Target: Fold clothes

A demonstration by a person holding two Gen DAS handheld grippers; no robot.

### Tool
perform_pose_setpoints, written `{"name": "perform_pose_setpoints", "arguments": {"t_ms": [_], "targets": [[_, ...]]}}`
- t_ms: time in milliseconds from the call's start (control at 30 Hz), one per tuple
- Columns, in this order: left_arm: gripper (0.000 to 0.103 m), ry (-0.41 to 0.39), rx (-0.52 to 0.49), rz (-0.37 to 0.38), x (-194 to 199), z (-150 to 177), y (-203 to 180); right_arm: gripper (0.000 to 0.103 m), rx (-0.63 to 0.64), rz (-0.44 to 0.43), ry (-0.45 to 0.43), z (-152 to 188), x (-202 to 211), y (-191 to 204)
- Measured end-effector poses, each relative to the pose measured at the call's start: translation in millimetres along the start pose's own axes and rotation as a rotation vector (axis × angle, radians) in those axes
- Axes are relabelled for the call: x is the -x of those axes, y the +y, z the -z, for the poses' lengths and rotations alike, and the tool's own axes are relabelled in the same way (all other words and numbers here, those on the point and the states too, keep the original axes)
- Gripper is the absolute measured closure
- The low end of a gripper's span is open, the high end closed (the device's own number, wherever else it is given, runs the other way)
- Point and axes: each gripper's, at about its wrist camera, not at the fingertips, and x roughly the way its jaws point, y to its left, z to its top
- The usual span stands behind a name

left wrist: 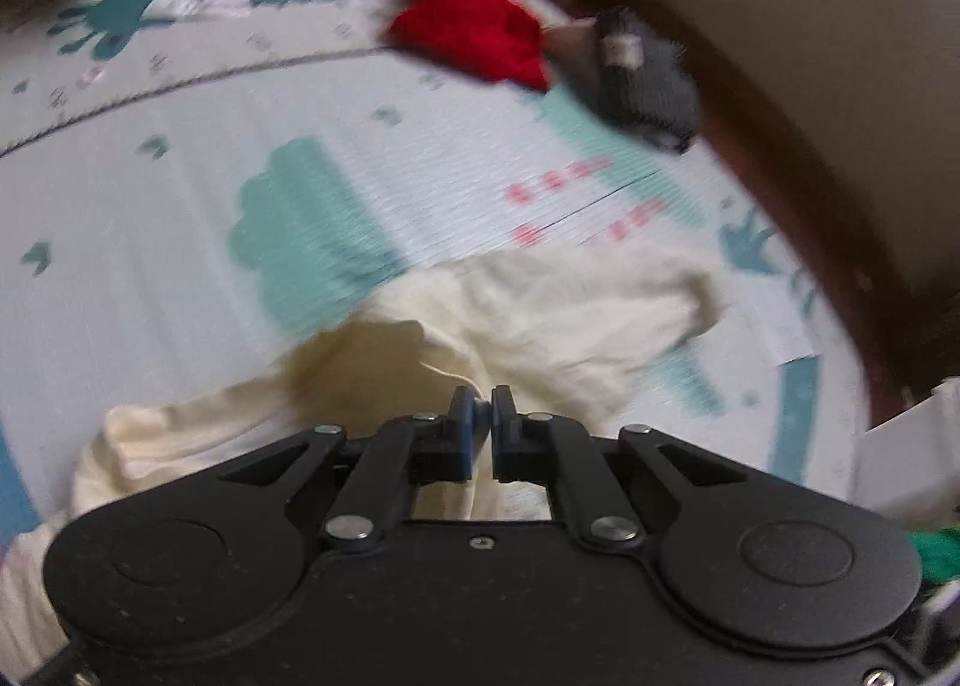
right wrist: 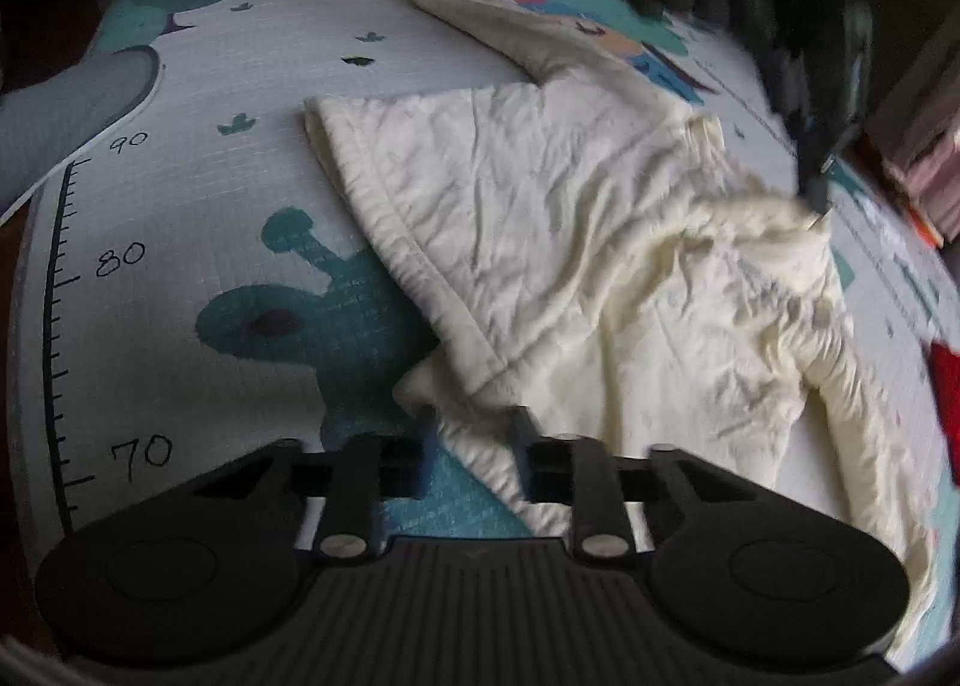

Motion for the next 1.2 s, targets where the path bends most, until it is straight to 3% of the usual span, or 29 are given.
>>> {"name": "perform_pose_setpoints", "arguments": {"t_ms": [67, 167, 300, 333, 400, 433, 600, 700, 800, 967, 1200], "targets": [[0.1, -0.014, -0.006, 0.025, 4, -4, -11, 0.102, -0.05, -0.016, 0.003, 6, 1, -9], [0.1, -0.032, 0.008, 0.045, 7, -9, -21, 0.102, -0.127, -0.002, -0.013, 15, 13, -27], [0.1, -0.063, 0.108, 0.065, 14, -16, -18, 0.097, -0.09, 0.041, -0.07, 25, 32, -35], [0.1, -0.065, 0.127, 0.066, 14, -18, -18, 0.089, -0.051, 0.058, -0.069, 24, 31, -29], [0.1, -0.067, 0.152, 0.066, 13, -21, -19, 0.034, 0.003, 0.066, -0.061, 17, 24, -16], [0.1, -0.064, 0.148, 0.064, 12, -22, -21, 0.03, 0.025, 0.064, -0.059, 14, 20, -10], [0.1, -0.048, 0.127, 0.059, 8, -21, -27, 0.049, 0.097, 0.012, 0.012, -1, -8, 1], [0.1, -0.051, 0.119, 0.055, 9, -22, -24, 0.073, 0.04, -0.053, 0.012, -5, -10, -14], [0.1, -0.06, 0.129, 0.048, 12, -23, -17, 0.088, 0.007, -0.058, 0.004, -3, -6, -23], [0.1, -0.082, 0.129, 0.048, 19, -25, -11, 0.092, -0.175, -0.045, -0.046, 19, 27, -55], [0.1, -0.094, 0.116, -0.01, 23, -27, 1, 0.092, -0.587, -0.039, -0.232, 68, 84, -123]]}}
